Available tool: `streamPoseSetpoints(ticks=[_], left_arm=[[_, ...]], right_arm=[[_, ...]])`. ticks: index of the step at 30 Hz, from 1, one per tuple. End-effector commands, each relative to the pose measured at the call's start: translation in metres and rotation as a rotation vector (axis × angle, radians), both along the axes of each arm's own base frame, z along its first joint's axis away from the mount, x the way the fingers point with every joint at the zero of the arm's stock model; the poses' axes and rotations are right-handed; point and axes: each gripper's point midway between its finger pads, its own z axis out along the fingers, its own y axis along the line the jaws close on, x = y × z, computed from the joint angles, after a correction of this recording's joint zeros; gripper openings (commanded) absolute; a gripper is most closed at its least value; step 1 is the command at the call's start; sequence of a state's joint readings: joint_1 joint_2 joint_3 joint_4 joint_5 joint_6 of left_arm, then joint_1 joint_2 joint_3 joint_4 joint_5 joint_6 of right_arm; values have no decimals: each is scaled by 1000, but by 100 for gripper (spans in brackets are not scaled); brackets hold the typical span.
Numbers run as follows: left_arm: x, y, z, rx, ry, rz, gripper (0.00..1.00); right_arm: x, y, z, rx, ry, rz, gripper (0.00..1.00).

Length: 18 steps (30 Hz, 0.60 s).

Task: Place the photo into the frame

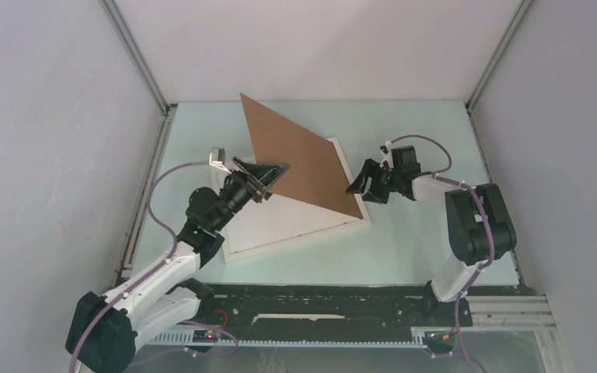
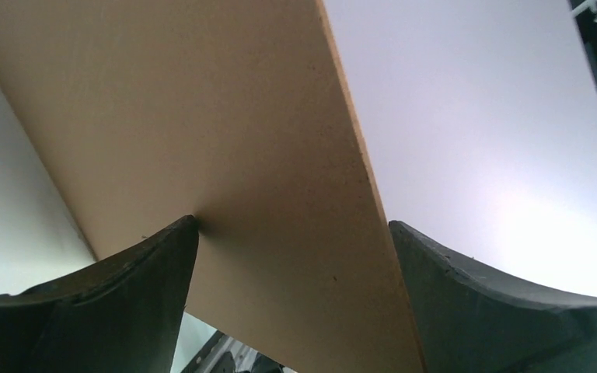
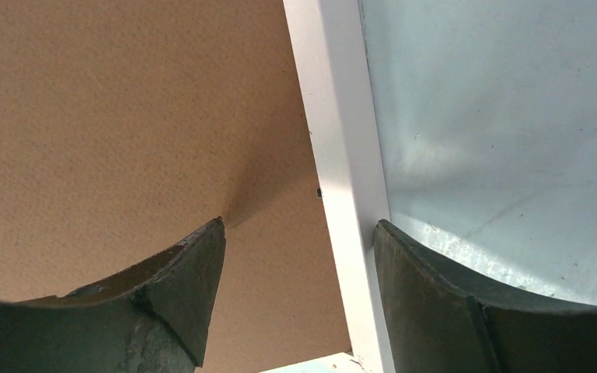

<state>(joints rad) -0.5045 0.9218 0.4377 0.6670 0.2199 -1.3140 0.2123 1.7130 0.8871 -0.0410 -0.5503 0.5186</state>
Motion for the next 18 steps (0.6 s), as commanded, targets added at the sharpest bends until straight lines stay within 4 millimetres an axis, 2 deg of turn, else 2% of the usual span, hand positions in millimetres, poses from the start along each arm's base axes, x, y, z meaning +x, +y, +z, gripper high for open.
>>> streamPoseSetpoints(ticks=[1, 3, 6, 18], left_arm=[[2, -1, -50, 226, 188, -1, 92], [1, 9, -60, 327, 228, 36, 95], [0, 21, -64, 434, 234, 76, 97], [-3, 43, -86, 612, 342, 91, 94]], right_arm=[[-25, 21, 21, 107, 48, 89, 76], [-25, 19, 20, 99, 45, 88, 77], [-24, 18, 20, 99, 42, 86, 77], [-24, 12, 19, 78, 36, 83, 77]])
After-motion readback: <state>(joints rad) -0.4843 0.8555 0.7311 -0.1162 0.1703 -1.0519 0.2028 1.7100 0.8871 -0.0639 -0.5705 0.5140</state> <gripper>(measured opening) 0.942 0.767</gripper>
